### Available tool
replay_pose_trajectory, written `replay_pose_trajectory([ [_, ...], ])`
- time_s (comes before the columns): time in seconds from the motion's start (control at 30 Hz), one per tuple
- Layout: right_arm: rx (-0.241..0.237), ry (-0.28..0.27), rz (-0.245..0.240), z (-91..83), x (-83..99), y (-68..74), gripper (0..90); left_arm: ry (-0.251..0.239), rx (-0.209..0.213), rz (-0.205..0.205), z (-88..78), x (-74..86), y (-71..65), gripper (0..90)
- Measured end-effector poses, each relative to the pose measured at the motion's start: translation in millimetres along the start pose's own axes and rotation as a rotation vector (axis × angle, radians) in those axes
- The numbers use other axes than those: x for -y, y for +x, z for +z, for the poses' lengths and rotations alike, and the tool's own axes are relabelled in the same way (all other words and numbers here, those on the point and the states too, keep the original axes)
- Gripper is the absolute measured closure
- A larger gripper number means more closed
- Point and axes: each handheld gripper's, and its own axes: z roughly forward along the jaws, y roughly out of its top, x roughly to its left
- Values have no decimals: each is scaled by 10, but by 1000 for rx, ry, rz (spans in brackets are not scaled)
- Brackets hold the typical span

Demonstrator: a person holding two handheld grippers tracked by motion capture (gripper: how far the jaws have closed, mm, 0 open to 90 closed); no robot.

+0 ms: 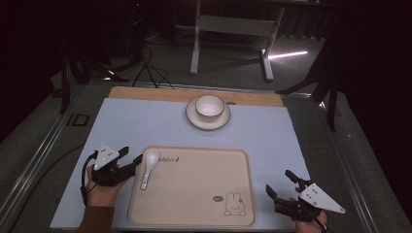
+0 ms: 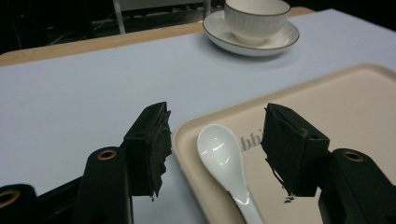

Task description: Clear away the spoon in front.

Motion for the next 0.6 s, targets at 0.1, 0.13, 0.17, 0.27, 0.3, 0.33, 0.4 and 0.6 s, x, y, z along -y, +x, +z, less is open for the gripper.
replay_pose_trajectory([
  [0.1,2,4,4,4,4,-9,155,-9,20,17,6,50,51,409],
  [0.13,3,4,3,5,5,-12,155,-9,20,17,6,50,51,409],
  [0.17,3,4,3,5,5,-12,155,-14,22,14,6,66,72,409],
  [0.27,8,6,7,5,11,-26,155,-11,0,17,3,96,129,409],
  [0.3,8,6,7,5,11,-26,155,-16,-1,15,-2,104,147,409],
  [0.33,8,6,8,5,11,-27,155,-21,-10,10,-11,117,176,409],
  [0.4,8,7,8,6,12,-28,155,-29,-14,5,-17,128,186,409],
  [0.6,5,19,11,22,20,-43,149,-17,-45,-23,-8,227,264,412],
])
